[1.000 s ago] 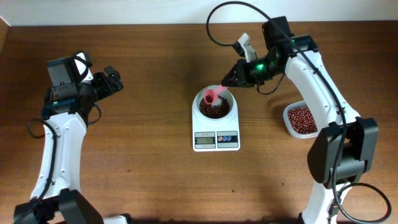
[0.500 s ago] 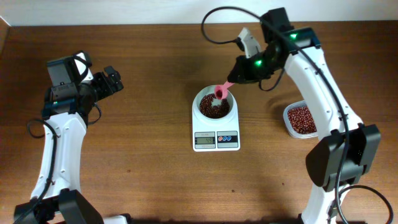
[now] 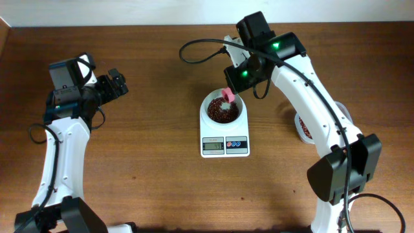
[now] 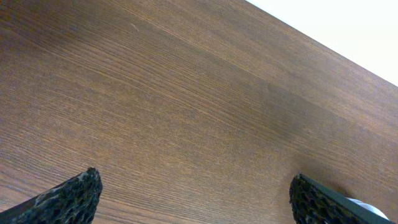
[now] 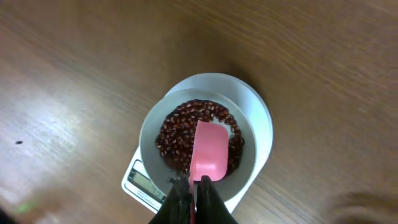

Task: Scoop item into bowl and weigh 50g on scale
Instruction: 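Tip the scoop into the white bowl to pour beans, then carry the scoop right and lower it into the bean tub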

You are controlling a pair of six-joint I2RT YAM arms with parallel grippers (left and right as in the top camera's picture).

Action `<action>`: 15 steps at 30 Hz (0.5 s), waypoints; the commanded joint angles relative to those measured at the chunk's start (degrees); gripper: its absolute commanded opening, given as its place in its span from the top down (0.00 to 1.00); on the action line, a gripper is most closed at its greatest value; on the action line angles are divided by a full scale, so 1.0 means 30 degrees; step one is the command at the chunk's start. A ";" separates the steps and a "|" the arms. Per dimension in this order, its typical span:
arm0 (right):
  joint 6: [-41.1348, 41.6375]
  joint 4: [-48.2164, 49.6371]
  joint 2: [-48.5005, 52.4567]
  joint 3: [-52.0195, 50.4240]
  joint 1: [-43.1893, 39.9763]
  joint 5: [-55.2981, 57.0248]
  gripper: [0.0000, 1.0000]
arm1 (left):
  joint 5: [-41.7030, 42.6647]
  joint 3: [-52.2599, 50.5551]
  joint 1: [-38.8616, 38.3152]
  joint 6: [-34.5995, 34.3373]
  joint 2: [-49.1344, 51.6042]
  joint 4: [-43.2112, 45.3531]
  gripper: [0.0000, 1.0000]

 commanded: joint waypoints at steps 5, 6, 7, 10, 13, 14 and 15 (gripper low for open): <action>-0.0124 -0.0342 -0.0576 0.0452 0.0073 -0.0036 0.96 | -0.0146 0.0262 0.0066 -0.0182 0.0029 0.0029 0.01; -0.0124 -0.0342 -0.0576 0.0452 -0.0015 -0.0619 0.96 | -0.0146 0.0262 0.0066 -0.0182 0.0029 0.0029 0.01; -0.0124 -0.0342 -0.0576 0.0452 -0.0153 -0.1224 0.96 | -0.0146 0.0262 0.0066 -0.0182 0.0029 0.0029 0.01; -0.0117 -0.0342 -0.0576 0.0452 -0.1042 -0.3767 0.96 | -0.0146 0.0262 0.0066 -0.0175 0.0029 0.0029 0.01; -0.0117 -0.0342 -0.0576 0.0452 -0.2200 -0.6033 0.96 | -0.0146 0.0262 0.0066 -0.0175 0.0029 0.0029 0.01; -0.0117 -0.0342 -0.0576 0.0452 -0.2820 -0.7337 0.96 | -0.0146 0.0262 0.0066 -0.0182 0.0029 0.0029 0.01; -0.0124 -0.0342 -0.0576 0.0452 -0.3140 -0.8051 0.96 | -0.0146 0.0262 0.0066 -0.0175 0.0029 0.0029 0.01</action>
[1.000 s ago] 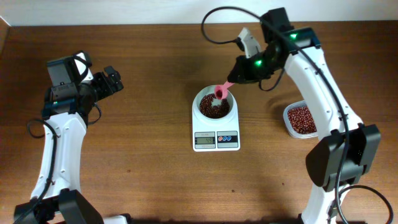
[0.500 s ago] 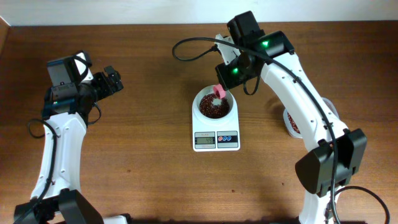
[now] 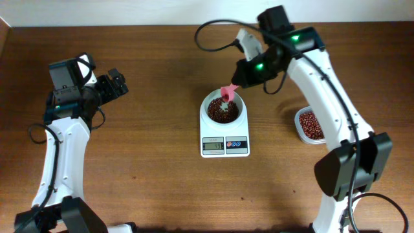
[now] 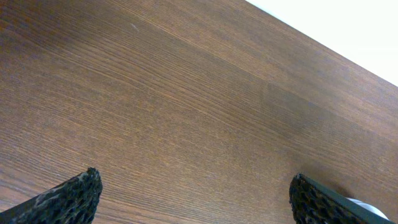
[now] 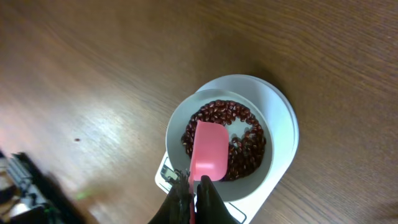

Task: Scoop item into bowl and weigh 50g on scale
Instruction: 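Carry the scoop right and lower it into the bean tub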

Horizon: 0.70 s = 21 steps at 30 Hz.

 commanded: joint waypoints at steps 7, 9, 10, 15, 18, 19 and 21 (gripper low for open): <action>-0.0124 -0.0007 -0.0576 0.0393 -0.1880 -0.4554 0.96 | -0.0138 0.0262 0.0066 -0.0175 0.0029 0.0029 0.01; -0.0124 -0.0007 -0.0576 0.0393 -0.1880 -0.4539 0.96 | -0.0138 0.0262 0.0066 -0.0175 0.0029 0.0029 0.01; -0.0124 -0.0007 -0.0576 0.0393 -0.1880 -0.4539 0.96 | -0.0138 0.0262 0.0066 -0.0175 0.0029 0.0029 0.01; -0.0124 -0.0007 -0.0576 0.0393 -0.1880 -0.4546 0.96 | -0.0138 0.0262 0.0066 -0.0182 0.0029 0.0029 0.01; -0.0124 -0.0029 -0.0576 0.0393 -0.1887 -0.4539 0.96 | -0.0138 0.0262 0.0066 -0.0182 0.0029 0.0029 0.01; -0.0124 -0.0073 -0.0576 0.0393 -0.1909 -0.4546 0.96 | -0.0138 0.0262 0.0066 -0.0175 0.0029 0.0029 0.01; -0.0124 -0.0495 -0.0576 0.0393 -0.2186 -0.4554 0.96 | -0.0138 0.0262 0.0066 -0.0175 0.0029 0.0029 0.01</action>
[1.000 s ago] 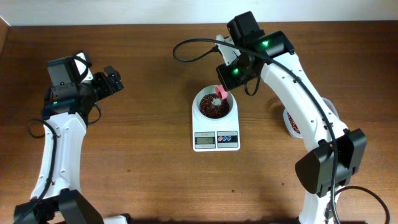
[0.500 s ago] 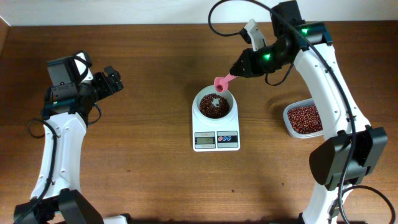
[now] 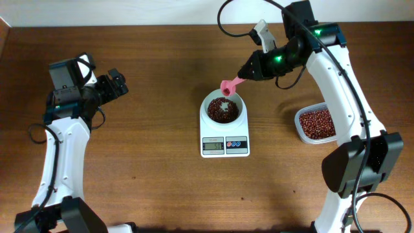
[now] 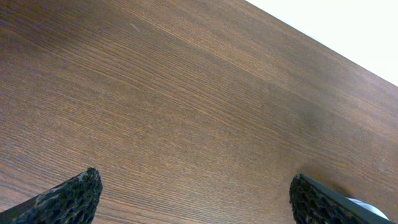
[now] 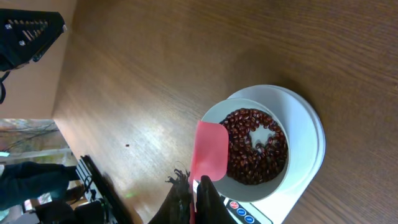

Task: Scoop item into bowl and weigh 50g on scale
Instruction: 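Carry the scoop right and lower it into the bean tub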

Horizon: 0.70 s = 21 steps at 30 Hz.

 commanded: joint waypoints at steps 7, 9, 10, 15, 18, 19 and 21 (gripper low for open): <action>-0.0474 -0.4116 -0.0576 0.0393 -0.4619 -0.2033 0.96 | -0.0138 0.0262 0.0066 -0.0182 0.0029 0.0029 0.01; -0.0874 -0.5020 -0.0576 0.0393 -0.6280 -0.2025 0.96 | -0.0138 0.0262 0.0066 -0.0182 0.0029 0.0029 0.01; -0.1253 -0.5479 -0.0576 0.0393 -0.7125 -0.2011 0.96 | -0.0138 0.0262 0.0066 -0.0182 0.0029 0.0029 0.01; -0.2025 -0.6965 -0.0576 0.0386 -1.0244 -0.1355 0.96 | -0.0138 0.0262 0.0066 -0.0189 0.0029 0.0029 0.01; -0.2011 -0.7686 -0.0576 0.0386 -1.1373 0.1472 0.96 | -0.0138 0.0262 0.0066 -0.0189 0.0029 0.0029 0.01; -0.2004 -0.7949 -0.0576 0.0386 -1.1672 0.2805 0.96 | -0.0138 0.0262 0.0066 -0.0182 0.0029 0.0029 0.01; -0.2004 -0.8240 -0.0576 0.0386 -1.1905 0.4408 0.96 | -0.0138 0.0262 0.0066 -0.0182 0.0029 0.0029 0.01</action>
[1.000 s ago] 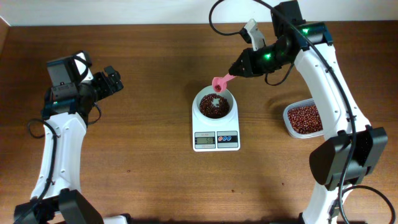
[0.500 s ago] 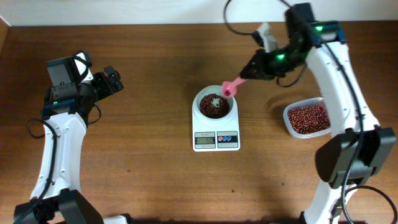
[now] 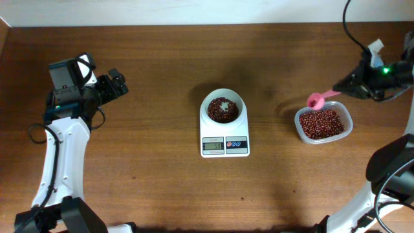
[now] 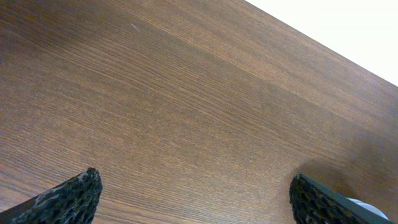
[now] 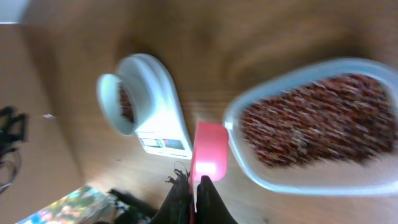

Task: Scoop item into bowl and weigh 50g on scale
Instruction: 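Carry the scoop right and lower it into the bean tub, then release the pink scoop in the tub and raise the right gripper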

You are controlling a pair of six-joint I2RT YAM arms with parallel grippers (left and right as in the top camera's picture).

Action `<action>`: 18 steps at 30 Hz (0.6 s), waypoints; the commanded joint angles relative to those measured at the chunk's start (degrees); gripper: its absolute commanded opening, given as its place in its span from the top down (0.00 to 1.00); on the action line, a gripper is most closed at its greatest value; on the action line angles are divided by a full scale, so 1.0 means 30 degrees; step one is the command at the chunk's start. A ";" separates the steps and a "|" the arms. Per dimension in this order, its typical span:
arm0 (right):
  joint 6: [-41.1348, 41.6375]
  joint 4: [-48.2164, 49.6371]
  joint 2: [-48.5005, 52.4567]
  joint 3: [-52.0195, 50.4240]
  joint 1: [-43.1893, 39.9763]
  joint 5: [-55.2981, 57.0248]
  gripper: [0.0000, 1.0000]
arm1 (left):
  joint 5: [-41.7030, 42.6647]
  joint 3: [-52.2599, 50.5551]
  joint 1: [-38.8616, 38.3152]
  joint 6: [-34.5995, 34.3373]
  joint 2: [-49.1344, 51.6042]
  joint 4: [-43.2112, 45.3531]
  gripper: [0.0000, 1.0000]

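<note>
A white bowl (image 3: 223,108) part filled with red beans sits on the white scale (image 3: 224,137) at the table's middle. At the right stands a clear tub of red beans (image 3: 323,124). My right gripper (image 3: 341,91) is shut on the handle of a pink scoop (image 3: 316,99), whose empty cup hangs at the tub's upper left rim. In the right wrist view the scoop (image 5: 209,151) sits beside the tub (image 5: 311,134), with the scale (image 5: 155,106) further off. My left gripper (image 3: 117,84) is open over bare table at the far left.
The table's back edge meets a white wall (image 4: 348,37). My right arm's cable (image 3: 349,26) loops near the top right corner. A white object's edge (image 4: 364,210) shows by my left fingertip.
My right gripper has moved with the pink scoop from above the bowl's far rim to the clear tub's upper left rim at the right. The left arm has not moved.
My right gripper held the scoop low in the bowl on the scale. It then held it higher over the beans, then at the bowl's far rim, empty. Now the scoop is over by the tub. My left gripper stayed open and still throughout.
</note>
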 commanded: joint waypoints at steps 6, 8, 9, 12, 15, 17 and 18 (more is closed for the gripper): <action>0.0809 -0.0262 -0.0576 0.0284 -0.0175 0.7329 0.96 | -0.0146 0.0262 0.0066 -0.0182 0.0029 0.0036 0.01; 0.1333 -0.0255 -0.0568 0.0284 -0.0007 0.7344 0.96 | -0.0146 0.0262 0.0066 -0.0189 0.0029 0.0036 0.01; 0.1384 -0.0255 -0.0568 0.0284 0.0233 0.7380 0.96 | -0.0146 0.0262 0.0066 -0.0182 0.0029 0.0036 0.01; 0.2390 -0.0240 -0.0568 0.0262 0.1115 0.9814 0.96 | -0.0146 0.0262 0.0066 -0.0182 0.0029 0.0036 0.01; 0.2667 0.0313 -0.0568 0.0262 0.2280 1.0207 0.96 | -0.0146 0.0262 0.0066 -0.0182 0.0029 0.0036 0.01; 0.2674 0.0750 -0.0568 0.0262 0.2914 1.0404 0.96 | -0.0146 0.0262 0.0066 -0.0182 0.0029 0.0036 0.01; 0.2863 0.1049 -0.0568 0.0248 0.3344 1.0775 0.96 | -0.0146 0.0262 0.0066 -0.0182 0.0029 0.0036 0.01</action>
